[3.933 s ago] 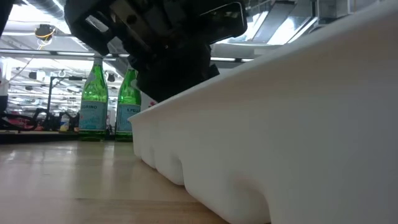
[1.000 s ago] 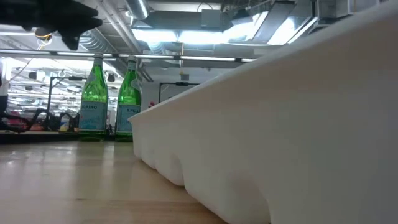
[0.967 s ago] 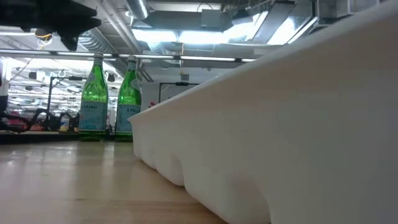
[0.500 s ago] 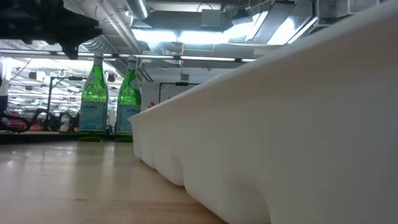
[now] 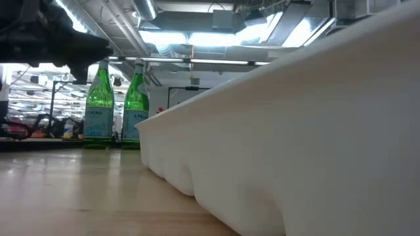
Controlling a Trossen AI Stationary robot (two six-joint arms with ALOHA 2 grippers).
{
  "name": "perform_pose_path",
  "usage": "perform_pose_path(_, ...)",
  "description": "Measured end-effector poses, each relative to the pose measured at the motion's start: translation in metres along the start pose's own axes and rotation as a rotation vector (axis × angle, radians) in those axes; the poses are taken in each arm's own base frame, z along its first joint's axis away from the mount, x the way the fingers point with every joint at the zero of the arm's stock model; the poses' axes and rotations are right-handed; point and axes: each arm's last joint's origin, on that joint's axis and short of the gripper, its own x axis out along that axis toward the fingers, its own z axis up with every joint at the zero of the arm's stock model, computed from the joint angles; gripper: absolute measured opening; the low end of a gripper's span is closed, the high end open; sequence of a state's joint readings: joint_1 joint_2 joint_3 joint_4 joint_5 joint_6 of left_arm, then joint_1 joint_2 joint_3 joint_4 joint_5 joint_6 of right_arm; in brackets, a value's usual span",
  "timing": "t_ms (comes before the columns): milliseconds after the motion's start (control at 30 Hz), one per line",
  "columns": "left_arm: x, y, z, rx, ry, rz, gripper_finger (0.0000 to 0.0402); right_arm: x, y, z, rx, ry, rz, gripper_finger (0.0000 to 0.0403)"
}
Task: Sort silverware
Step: Return to Home Position
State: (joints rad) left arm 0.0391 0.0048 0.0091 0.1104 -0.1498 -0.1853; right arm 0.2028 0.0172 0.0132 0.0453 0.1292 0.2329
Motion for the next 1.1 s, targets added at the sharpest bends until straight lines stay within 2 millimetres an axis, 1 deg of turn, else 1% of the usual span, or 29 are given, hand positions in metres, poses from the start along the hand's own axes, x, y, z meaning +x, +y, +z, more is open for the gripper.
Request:
perform_pose_path(267, -0.0003, 0.0006, -0.0076, 0.003, 0.083, -0.013, 0.0109, 0.0000, -0.0001, 0.0000, 0.000, 0.000, -0.001, 0.0076)
perform_pose_path(400, 0.0000, 0.0008, -0.0080, 0.007, 0.089, -0.012, 0.0109, 0.0000, -0.0001, 0.0000, 0.000, 0.000, -0.001, 0.0076)
perform_pose_path(567, 0.0000, 0.0008, -0.0080, 0.056, 0.088, -0.013, 0.0109, 0.0000, 0.0000, 0.0000, 0.000, 0.000, -0.001, 0.0076)
perform_pose_path(1100, 0.0000, 0.0008, -0.0080, 0.013, 0.088, -0.011, 0.0109, 0.0000, 0.0000, -0.0001, 0.000, 0.001, -0.001, 0.0076)
